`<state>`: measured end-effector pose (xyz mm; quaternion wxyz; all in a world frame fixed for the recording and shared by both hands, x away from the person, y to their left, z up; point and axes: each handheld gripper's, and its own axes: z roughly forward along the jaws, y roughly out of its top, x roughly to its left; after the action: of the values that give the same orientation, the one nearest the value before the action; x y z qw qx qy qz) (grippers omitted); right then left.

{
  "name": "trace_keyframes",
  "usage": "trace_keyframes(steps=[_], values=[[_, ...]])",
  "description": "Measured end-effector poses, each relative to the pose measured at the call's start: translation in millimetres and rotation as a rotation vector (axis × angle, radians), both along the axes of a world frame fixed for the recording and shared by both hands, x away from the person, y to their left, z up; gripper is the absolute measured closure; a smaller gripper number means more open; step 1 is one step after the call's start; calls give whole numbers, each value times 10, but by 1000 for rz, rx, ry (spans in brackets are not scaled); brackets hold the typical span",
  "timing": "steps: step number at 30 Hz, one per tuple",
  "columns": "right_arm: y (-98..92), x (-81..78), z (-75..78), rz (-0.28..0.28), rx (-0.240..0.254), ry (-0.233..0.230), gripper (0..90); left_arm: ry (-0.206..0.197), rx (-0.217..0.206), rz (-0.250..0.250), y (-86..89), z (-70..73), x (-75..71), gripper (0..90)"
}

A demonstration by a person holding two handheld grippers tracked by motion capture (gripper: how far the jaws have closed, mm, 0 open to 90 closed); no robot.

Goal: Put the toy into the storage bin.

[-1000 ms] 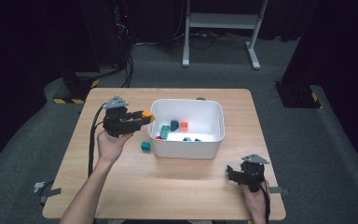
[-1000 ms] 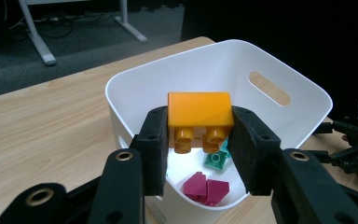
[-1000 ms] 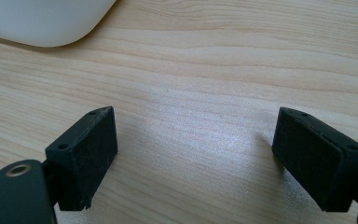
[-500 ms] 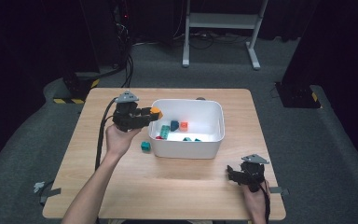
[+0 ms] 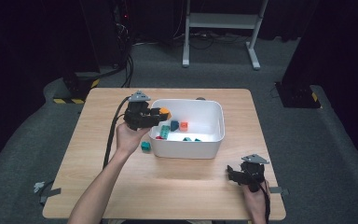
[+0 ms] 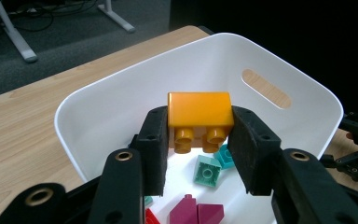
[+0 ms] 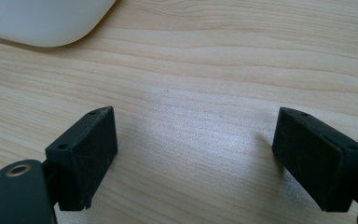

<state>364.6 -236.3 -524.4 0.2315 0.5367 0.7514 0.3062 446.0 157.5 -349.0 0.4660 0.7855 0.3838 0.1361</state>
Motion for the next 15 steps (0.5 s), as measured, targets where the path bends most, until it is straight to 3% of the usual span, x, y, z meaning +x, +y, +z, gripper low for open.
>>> trace_keyframes(steps=[15], values=[[0,0,0,0,0,0,138,12,27,-19,-93,-112,37,583]])
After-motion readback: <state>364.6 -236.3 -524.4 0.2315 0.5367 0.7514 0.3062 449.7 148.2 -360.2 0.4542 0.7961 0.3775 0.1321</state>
